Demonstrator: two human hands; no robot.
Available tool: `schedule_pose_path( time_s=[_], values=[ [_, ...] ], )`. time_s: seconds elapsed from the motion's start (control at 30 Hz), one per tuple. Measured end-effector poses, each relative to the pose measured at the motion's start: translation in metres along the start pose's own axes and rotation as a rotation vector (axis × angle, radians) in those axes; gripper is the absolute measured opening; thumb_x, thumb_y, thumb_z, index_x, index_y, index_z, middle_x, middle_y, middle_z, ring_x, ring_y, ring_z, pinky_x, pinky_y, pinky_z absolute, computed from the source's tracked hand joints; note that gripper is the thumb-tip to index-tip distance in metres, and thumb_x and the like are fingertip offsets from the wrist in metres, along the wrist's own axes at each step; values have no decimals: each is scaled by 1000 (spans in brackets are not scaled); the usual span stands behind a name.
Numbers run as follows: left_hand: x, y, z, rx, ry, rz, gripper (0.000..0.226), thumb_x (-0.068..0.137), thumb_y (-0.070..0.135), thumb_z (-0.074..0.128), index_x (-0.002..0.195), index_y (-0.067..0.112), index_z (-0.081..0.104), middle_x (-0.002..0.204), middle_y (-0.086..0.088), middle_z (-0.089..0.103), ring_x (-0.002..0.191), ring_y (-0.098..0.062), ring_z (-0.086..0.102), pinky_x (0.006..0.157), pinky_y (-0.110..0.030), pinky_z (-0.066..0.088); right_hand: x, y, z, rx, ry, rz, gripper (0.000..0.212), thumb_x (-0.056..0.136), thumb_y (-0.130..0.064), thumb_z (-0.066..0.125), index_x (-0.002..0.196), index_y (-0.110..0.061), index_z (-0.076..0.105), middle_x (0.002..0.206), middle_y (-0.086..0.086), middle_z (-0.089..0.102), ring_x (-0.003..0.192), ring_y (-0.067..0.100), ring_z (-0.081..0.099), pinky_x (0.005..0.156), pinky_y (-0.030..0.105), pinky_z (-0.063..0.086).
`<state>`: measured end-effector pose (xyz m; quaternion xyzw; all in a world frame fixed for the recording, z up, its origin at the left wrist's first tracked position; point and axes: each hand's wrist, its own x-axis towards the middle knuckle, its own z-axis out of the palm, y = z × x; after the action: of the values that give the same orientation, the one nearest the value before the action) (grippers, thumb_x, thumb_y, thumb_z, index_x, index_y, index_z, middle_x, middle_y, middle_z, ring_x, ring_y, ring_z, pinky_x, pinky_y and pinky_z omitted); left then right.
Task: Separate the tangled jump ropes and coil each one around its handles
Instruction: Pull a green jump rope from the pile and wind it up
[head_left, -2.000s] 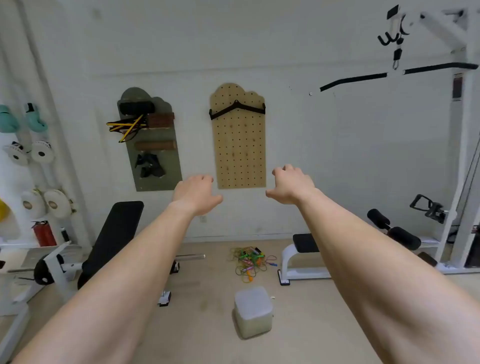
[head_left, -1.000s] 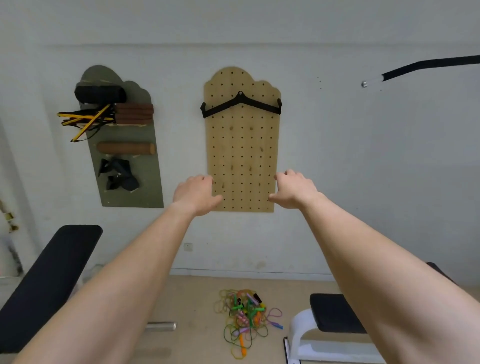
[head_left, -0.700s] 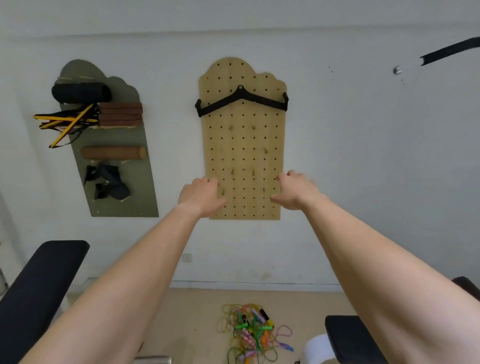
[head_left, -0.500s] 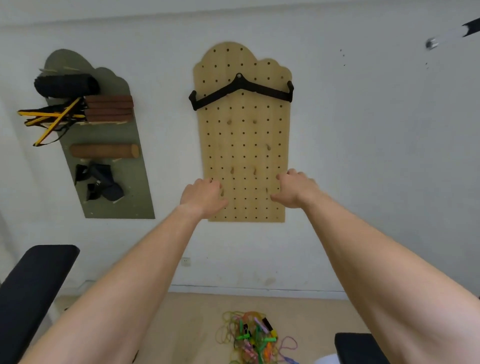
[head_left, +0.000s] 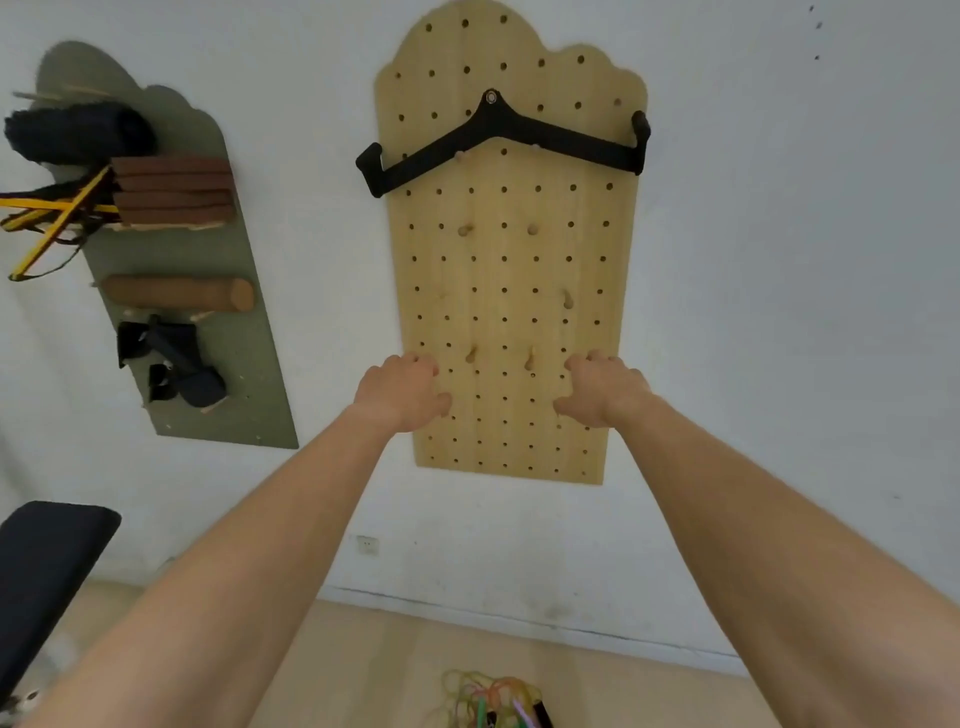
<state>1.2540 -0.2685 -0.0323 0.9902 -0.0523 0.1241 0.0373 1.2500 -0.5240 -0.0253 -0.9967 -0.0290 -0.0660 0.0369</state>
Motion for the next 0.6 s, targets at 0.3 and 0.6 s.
schedule_pose_path(
  time_s=[0.3,0.6],
  values=[
    [140,-78,71,-35,-60,120,57,94,48,52,143,20,45,141,-3,50,123,-24,51,97,-39,46,133,-41,53,-23,-33,121,63,92,-44,55,147,-17,38,147,11,41,134,34,39,102,49,42],
    [231,-144,135,-68,-204,196,56,94,49,53,141,20,46,139,-2,51,122,-23,51,97,-40,46,220,-90,114,-16,-124,206,72,92,-46,56,152,-18,30,147,10,40,134,33,40,104,50,43]
  ],
)
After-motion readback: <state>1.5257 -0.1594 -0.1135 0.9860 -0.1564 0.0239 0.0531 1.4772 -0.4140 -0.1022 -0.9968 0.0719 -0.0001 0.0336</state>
